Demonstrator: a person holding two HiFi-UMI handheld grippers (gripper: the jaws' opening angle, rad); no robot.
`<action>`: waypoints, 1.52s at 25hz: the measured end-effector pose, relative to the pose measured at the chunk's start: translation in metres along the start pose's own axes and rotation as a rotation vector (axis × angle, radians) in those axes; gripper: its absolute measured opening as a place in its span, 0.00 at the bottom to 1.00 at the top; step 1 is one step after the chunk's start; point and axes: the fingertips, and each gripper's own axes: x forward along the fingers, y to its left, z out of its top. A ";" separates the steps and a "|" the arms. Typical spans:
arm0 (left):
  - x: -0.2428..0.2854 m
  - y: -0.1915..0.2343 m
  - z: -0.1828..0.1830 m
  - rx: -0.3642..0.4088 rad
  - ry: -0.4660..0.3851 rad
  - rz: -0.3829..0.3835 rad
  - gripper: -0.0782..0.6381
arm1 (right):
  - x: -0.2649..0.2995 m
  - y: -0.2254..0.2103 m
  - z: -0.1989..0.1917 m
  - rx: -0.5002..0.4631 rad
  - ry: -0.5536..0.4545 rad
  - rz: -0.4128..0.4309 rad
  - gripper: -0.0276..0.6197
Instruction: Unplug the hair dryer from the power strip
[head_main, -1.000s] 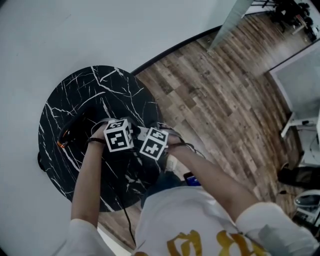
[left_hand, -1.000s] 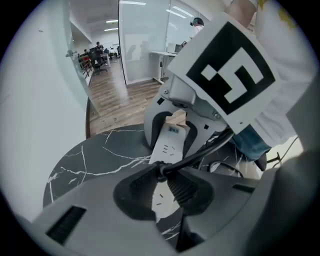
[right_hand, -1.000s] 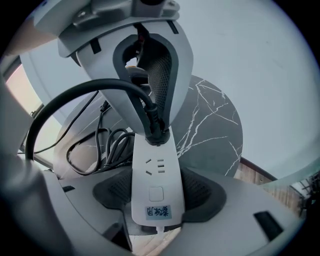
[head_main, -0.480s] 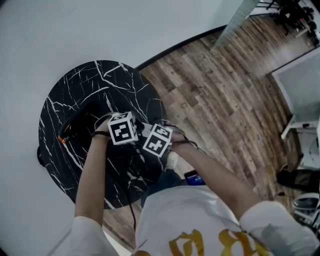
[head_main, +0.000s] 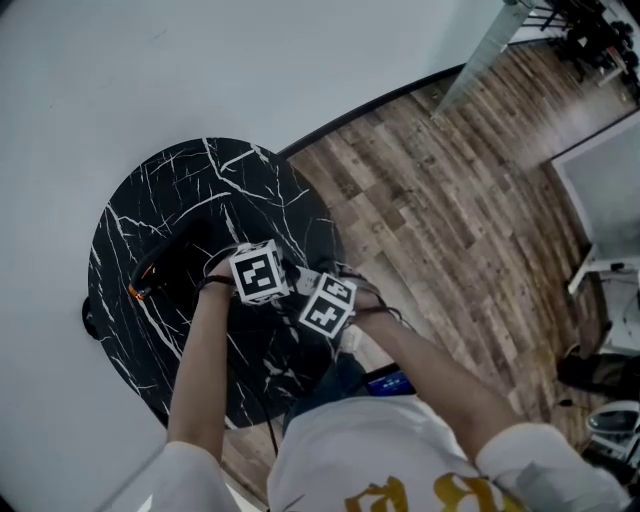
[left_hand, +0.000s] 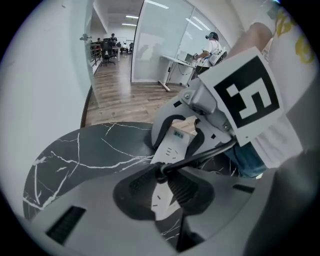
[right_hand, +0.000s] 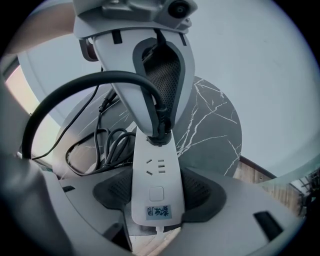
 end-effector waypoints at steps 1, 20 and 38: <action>0.001 -0.002 -0.004 0.013 0.018 0.012 0.20 | 0.000 0.000 0.000 -0.002 0.002 0.001 0.46; 0.008 -0.010 -0.017 0.017 0.088 0.032 0.20 | 0.005 0.002 -0.002 -0.007 0.040 -0.001 0.46; -0.001 -0.001 -0.004 0.008 0.048 -0.022 0.20 | 0.005 0.002 0.001 -0.005 0.059 0.000 0.46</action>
